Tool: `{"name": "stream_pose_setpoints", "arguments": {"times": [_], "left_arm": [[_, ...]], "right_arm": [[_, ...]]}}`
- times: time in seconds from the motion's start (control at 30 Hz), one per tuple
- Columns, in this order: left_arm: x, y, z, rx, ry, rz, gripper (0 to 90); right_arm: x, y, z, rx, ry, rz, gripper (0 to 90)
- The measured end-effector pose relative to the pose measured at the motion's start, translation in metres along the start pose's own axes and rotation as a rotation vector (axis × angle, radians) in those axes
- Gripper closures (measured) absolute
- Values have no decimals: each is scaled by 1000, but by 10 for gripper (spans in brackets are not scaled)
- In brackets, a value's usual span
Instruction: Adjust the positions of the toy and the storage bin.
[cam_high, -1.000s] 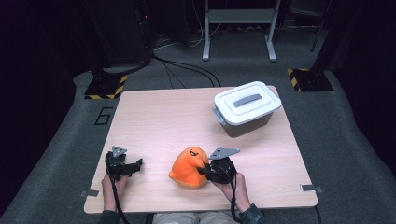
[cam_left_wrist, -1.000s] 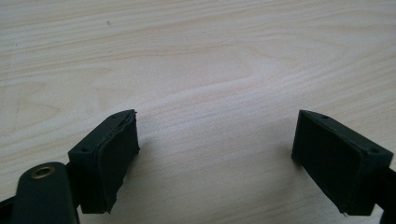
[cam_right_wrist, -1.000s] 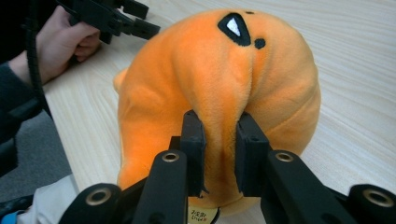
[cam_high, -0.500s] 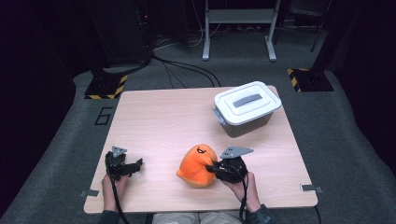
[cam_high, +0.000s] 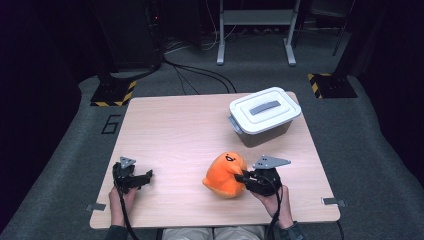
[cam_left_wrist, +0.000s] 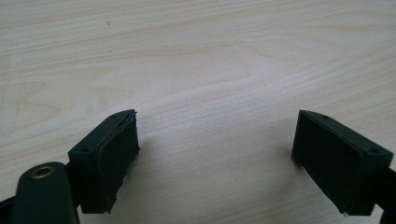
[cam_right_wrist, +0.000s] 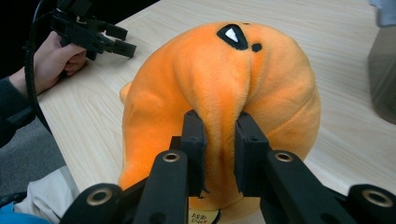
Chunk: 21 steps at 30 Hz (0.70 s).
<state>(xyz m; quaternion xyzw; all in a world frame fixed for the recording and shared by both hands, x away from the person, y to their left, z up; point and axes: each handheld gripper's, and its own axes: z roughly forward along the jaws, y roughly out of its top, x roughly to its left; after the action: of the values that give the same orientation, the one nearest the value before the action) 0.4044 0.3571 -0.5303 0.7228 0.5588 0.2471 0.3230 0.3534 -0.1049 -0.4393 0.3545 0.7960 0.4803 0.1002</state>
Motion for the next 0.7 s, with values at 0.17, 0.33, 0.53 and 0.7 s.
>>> {"name": "stream_pose_setpoints", "arguments": {"times": [0.17,0.33,0.53,0.7], "left_arm": [[0,0,0,0,0,0,144],[0,0,0,0,0,0,144],[0,0,0,0,0,0,144],[0,0,0,0,0,0,143]], "right_arm": [[-5,-3,-9,1,-10,5,766],[-9,-6,-17,6,-12,6,766],[-15,-11,-29,11,-29,18,766],[-23,-17,-43,5,-57,29,766]]}}
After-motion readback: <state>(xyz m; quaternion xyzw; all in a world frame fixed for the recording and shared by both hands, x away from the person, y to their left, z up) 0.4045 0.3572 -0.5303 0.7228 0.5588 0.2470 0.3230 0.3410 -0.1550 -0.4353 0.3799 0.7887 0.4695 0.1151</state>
